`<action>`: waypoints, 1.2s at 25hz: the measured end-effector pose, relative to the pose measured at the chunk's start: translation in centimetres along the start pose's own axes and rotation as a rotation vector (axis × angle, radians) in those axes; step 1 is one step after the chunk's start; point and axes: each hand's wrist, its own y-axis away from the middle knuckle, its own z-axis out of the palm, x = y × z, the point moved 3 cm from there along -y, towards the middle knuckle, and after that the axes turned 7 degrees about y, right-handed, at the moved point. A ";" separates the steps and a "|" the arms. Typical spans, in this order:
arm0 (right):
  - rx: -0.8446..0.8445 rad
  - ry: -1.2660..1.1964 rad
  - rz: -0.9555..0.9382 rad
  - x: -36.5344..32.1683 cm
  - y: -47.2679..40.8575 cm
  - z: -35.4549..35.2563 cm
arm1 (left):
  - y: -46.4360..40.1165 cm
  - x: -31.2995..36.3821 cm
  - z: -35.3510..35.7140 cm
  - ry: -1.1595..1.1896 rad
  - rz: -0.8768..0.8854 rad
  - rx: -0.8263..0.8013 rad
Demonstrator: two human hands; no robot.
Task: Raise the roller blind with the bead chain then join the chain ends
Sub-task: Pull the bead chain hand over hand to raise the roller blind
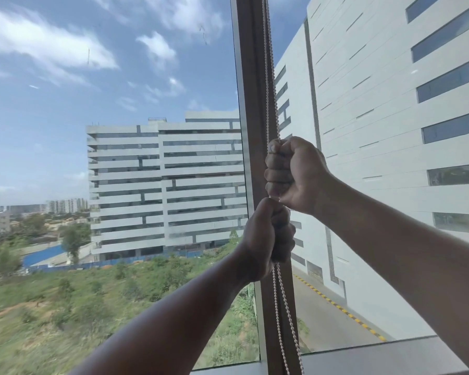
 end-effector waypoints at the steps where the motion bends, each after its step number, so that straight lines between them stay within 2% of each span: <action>1: -0.008 -0.015 -0.003 0.1 0.0 0.0 | 0.0 0.1 -0.1 -0.005 0.003 -0.001; 6: 0.003 0.009 0.010 3.0 0.5 -1.0 | 0.7 -2.4 -1.2 -0.048 -0.044 0.008; 11: 0.031 0.118 0.098 8.7 2.8 -3.7 | 2.4 -8.2 -2.9 -0.225 -0.154 0.001; 14: -0.004 0.113 0.104 8.9 3.0 -4.7 | 2.0 -6.0 -3.5 -0.519 -0.178 -0.091; 15: -0.009 0.117 0.101 8.7 3.1 -4.9 | 1.7 -4.4 -3.5 -0.620 -0.145 -0.120; 17: -0.003 0.164 0.091 8.2 3.3 -5.4 | 0.5 -0.5 -2.8 -0.669 -0.023 -0.110; 19: -0.007 0.208 0.103 8.2 3.4 -5.2 | -1.3 4.0 -1.7 -0.504 0.050 0.041; 22: -0.057 0.197 0.107 8.5 3.5 -3.3 | -4.0 8.6 0.8 -0.134 0.087 0.072; 26: -0.053 0.193 0.060 8.7 3.7 -2.9 | -4.8 9.5 2.7 -0.008 0.056 0.071; 30: -0.060 0.209 0.086 8.3 4.3 -4.1 | -4.8 8.0 2.5 0.081 0.159 0.106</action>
